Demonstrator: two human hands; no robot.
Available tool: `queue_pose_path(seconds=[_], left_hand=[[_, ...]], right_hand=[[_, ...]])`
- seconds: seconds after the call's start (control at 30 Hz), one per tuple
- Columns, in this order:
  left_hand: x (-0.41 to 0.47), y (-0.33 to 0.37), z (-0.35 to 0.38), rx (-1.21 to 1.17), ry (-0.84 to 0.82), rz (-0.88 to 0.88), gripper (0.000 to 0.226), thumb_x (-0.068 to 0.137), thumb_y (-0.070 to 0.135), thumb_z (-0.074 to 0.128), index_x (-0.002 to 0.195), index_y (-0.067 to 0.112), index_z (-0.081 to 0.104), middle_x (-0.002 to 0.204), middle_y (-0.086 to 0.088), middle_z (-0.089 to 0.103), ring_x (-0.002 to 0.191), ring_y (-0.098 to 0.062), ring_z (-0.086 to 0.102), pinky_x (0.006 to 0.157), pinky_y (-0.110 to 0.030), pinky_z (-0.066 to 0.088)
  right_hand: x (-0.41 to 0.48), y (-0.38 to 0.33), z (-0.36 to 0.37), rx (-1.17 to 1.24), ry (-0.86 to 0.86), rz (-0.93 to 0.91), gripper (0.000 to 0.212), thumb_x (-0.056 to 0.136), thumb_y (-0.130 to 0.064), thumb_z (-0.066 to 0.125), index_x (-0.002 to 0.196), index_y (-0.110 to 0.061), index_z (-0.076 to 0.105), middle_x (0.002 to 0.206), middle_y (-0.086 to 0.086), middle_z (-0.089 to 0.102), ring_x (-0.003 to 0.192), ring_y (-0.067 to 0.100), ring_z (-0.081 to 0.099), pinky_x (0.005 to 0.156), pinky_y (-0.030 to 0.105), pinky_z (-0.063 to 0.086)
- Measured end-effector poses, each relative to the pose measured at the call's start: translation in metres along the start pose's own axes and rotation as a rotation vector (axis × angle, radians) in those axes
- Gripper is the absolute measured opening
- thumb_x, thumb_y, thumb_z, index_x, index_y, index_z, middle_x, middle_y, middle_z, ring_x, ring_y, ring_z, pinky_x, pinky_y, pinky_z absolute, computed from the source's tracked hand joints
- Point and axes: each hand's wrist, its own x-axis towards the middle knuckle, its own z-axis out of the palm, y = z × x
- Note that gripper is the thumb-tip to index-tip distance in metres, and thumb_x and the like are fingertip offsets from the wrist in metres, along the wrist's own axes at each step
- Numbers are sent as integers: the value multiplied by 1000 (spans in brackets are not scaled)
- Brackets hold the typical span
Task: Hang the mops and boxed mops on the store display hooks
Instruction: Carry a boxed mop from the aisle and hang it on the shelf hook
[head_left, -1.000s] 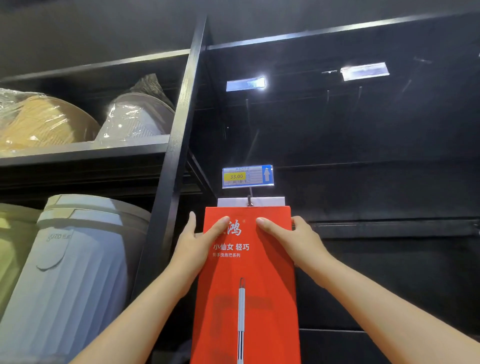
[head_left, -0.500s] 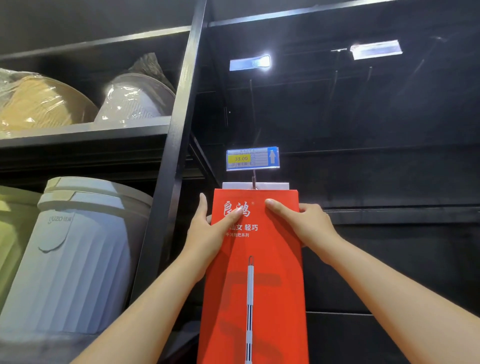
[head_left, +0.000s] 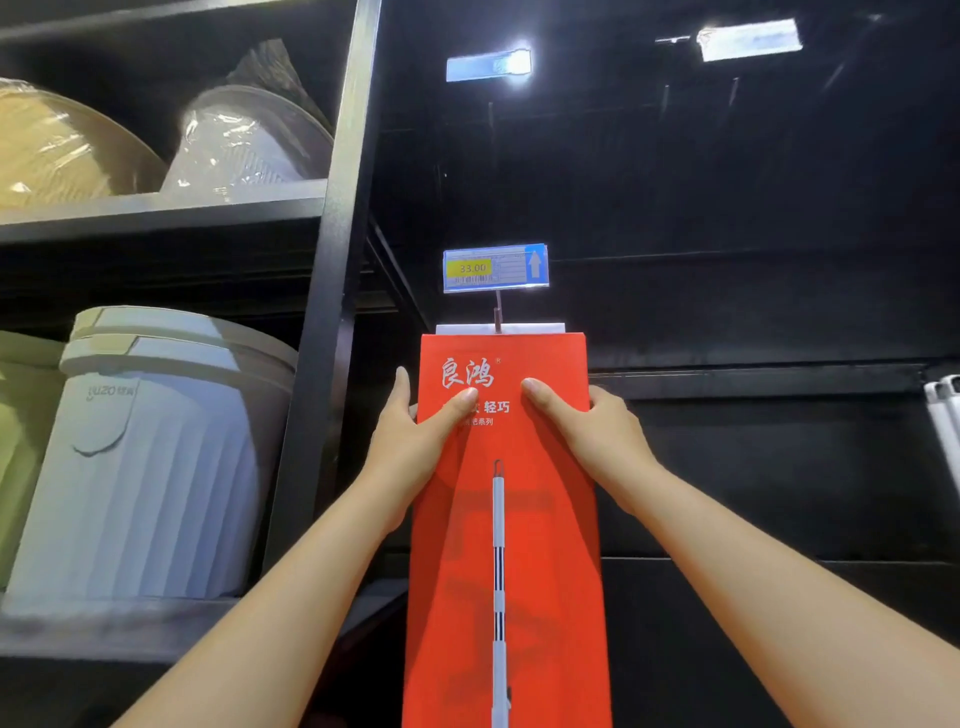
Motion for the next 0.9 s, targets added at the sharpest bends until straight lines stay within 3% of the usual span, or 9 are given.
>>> queue_pose_path(seconds=[0.1, 0.2, 0.3, 0.47, 0.53, 0.6, 0.7, 0.8, 0.9], left_hand=[[-5, -9, -7, 35, -67, 9, 97, 70, 53, 80, 150, 33, 30, 118, 6, 69, 99, -11, 71, 87, -38, 58], [-4, -9, -15, 39, -136, 14, 96, 69, 53, 82, 148, 39, 30, 123, 7, 68, 103, -11, 70, 91, -42, 57], [-2, -8, -17, 76, -173, 54, 95, 64, 62, 80, 145, 48, 32, 130, 10, 63, 110, -12, 66, 94, -42, 55], [-8, -11, -14, 141, -194, 107, 51, 82, 55, 69, 128, 53, 48, 116, 16, 69, 104, -11, 69, 91, -45, 55], [-8, -13, -15, 136, -186, 116, 59, 80, 58, 69, 133, 52, 44, 119, 16, 68, 106, -10, 68, 93, -44, 54], [-7, -18, -12, 92, -150, 90, 84, 75, 63, 71, 146, 46, 30, 121, 17, 65, 109, -7, 66, 98, -42, 52], [-14, -24, -11, 79, -104, 40, 98, 79, 55, 72, 154, 37, 12, 112, 23, 64, 108, -4, 63, 101, -38, 49], [-23, -37, -10, 156, -104, 56, 105, 64, 66, 77, 150, 35, 26, 129, 12, 62, 114, -9, 62, 100, -41, 51], [-30, -50, -11, 166, -79, 39, 111, 56, 73, 78, 148, 35, 29, 131, 11, 61, 116, -10, 62, 98, -42, 52]], right_hand=[[-9, 10, 4, 15, -28, 107, 68, 65, -78, 63, 100, -19, 67, 98, -2, 71, 88, 16, 68, 81, 34, 56], [-8, 10, 2, 67, -73, 175, 80, 54, -83, 65, 102, -18, 68, 97, -1, 73, 87, 18, 71, 84, 37, 57], [-8, 11, 0, 91, -115, 163, 74, 57, -78, 69, 102, -20, 70, 97, -2, 75, 86, 17, 72, 84, 36, 57], [-16, 19, 3, 139, -119, 142, 59, 65, -71, 71, 99, -22, 69, 95, -3, 76, 85, 17, 73, 83, 38, 59], [-22, 20, 7, 173, -113, 126, 49, 69, -67, 71, 96, -26, 68, 94, -4, 76, 85, 17, 73, 83, 39, 59], [-30, 23, 12, 218, -67, 99, 40, 73, -62, 72, 93, -28, 69, 92, -6, 76, 84, 14, 73, 82, 38, 60], [-45, 32, 22, 276, 34, 75, 38, 76, -58, 71, 95, -25, 71, 89, -8, 76, 81, 9, 73, 78, 34, 60], [-58, 43, 26, 314, 42, 91, 36, 78, -56, 71, 97, -25, 71, 90, -6, 76, 81, 10, 73, 79, 35, 60], [-67, 50, 27, 363, -4, 108, 35, 80, -51, 72, 102, -24, 70, 93, -4, 76, 84, 12, 74, 81, 36, 60]])
